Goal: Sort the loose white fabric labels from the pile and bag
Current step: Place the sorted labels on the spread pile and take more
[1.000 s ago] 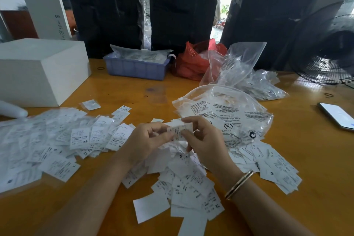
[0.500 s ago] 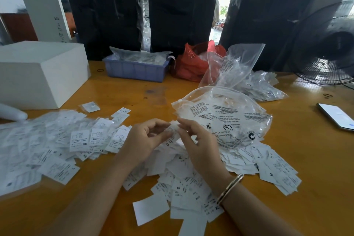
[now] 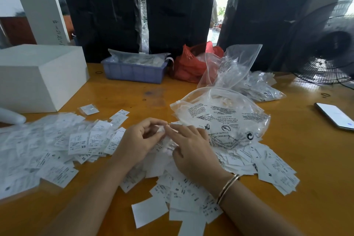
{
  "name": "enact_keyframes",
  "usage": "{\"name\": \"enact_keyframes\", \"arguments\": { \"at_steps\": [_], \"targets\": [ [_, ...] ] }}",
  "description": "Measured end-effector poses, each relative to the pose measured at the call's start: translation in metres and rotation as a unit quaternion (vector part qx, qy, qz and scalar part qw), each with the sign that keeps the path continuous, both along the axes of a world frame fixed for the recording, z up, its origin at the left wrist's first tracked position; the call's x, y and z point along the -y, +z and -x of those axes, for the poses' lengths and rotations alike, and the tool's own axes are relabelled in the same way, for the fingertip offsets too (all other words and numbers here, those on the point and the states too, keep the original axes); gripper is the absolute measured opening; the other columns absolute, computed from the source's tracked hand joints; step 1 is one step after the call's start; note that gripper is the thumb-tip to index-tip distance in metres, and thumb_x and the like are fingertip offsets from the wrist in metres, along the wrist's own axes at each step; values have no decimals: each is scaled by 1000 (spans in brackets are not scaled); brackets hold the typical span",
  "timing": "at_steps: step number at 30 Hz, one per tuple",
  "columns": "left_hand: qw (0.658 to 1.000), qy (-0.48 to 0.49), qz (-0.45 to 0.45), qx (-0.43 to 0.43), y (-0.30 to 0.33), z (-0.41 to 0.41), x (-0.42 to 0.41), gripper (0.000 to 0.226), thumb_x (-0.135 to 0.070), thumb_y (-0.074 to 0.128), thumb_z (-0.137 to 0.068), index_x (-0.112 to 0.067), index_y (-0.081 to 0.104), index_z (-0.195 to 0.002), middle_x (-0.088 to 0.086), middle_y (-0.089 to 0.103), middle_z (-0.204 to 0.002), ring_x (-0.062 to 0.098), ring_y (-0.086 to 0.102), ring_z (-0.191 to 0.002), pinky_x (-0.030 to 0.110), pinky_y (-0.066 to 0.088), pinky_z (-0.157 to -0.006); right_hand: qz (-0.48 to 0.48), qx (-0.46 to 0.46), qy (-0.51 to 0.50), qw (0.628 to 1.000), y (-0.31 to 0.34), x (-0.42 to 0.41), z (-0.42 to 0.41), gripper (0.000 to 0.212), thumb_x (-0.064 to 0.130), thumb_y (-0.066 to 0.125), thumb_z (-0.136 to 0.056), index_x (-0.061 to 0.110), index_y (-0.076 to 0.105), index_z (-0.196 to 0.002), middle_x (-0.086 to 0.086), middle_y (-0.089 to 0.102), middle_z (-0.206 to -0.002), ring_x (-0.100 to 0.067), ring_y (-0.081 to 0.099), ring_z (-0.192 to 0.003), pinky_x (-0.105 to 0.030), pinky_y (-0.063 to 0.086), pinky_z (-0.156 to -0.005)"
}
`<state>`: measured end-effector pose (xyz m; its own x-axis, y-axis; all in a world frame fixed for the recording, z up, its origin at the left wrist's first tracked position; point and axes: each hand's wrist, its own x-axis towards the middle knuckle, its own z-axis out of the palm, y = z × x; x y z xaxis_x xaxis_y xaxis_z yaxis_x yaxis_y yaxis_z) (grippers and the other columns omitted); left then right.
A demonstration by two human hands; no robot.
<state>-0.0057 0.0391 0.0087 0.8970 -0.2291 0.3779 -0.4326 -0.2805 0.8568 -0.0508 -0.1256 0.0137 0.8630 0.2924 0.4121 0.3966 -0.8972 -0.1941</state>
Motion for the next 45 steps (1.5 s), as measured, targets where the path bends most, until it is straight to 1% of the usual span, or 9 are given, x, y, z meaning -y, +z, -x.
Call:
{"name": "enact_keyframes", "arguments": {
  "at_steps": [5, 7, 11, 14, 21, 27, 34, 40, 45],
  "targets": [
    [986, 160, -20, 44, 6, -8, -11, 38, -38, 63, -82, -33, 55, -118, -24, 58, -95, -8, 58, -78, 11, 47, -56, -208, 111, -54, 970, 26, 26, -27, 36, 6, 52, -89, 16, 61, -122, 1, 62, -118, -14, 52, -108, -29, 38, -98],
    [971, 230, -25, 54, 5, -13, -20, 42, -25, 65, -87, -25, 52, -128, -13, 60, -102, -1, 55, -71, 12, 40, -54, -248, 126, -110, 954, 37, 43, -48, 30, 1, 50, -87, 11, 66, -111, -4, 63, -109, -16, 53, -97, -34, 45, -90],
    [943, 320, -89, 38, 0, -18, -33, 47, -11, 63, -89, -16, 48, -133, 8, 62, -115, 25, 62, -92, 27, 47, -67, -115, -45, -246, 961, 35, 84, -87, 33, 8, 47, -88, 8, 61, -118, -11, 58, -124, -27, 52, -114, -40, 43, -98],
    [919, 354, -175, 29, -4, -20, -34, 48, -9, 65, -87, -14, 48, -132, 9, 63, -114, 28, 62, -95, 37, 49, -73, 29, -165, -286, 944, 25, 95, -95, 21, 25, 49, -92, 7, 57, -90, -15, 60, -113, -31, 52, -103, -35, 40, -82],
    [848, 398, -348, 26, -7, -19, -36, 47, -13, 68, -84, -18, 53, -129, 10, 58, -125, 30, 50, -114, 43, 42, -85, 30, -99, -303, 947, 14, 90, -96, 17, 24, 53, -90, 12, 65, -87, -8, 66, -94, -26, 55, -85, -34, 42, -77],
    [891, 294, -315, 142, -3, -16, -23, 32, -9, 67, -83, -15, 65, -115, 9, 63, -114, 31, 53, -108, 43, 43, -83, -104, -199, -326, 918, 23, 96, -98, 21, 29, 58, -88, 11, 67, -94, -8, 65, -96, -26, 57, -91, -31, 39, -78],
    [925, 180, -290, 168, -5, -10, -8, 29, -9, 65, -86, -17, 66, -113, -1, 64, -113, 23, 51, -111, 36, 39, -90, -144, -235, -281, 919, 37, 98, -95, 33, 10, 59, -85, 7, 43, -56, -5, 44, -60, -24, 48, -71, -27, 38, -63],
    [931, 154, -286, 169, -6, -11, -8, 26, -14, 63, -89, -20, 66, -114, -6, 64, -112, 18, 49, -113, 32, 35, -92, -247, -221, -248, 910, 41, 104, -94, 21, 12, 64, -85, -6, 68, -94, -11, 60, -80, -21, 53, -71, -29, 46, -73],
    [934, 139, -281, 170, -8, -12, -8, 26, -12, 64, -88, -21, 67, -112, -7, 64, -108, 19, 51, -110, 35, 38, -92, -454, -161, -232, 845, 37, 110, -94, 10, 14, 68, -85, 8, 65, -77, -11, 70, -88, -15, 54, -66, -25, 46, -65]
  ]
}}
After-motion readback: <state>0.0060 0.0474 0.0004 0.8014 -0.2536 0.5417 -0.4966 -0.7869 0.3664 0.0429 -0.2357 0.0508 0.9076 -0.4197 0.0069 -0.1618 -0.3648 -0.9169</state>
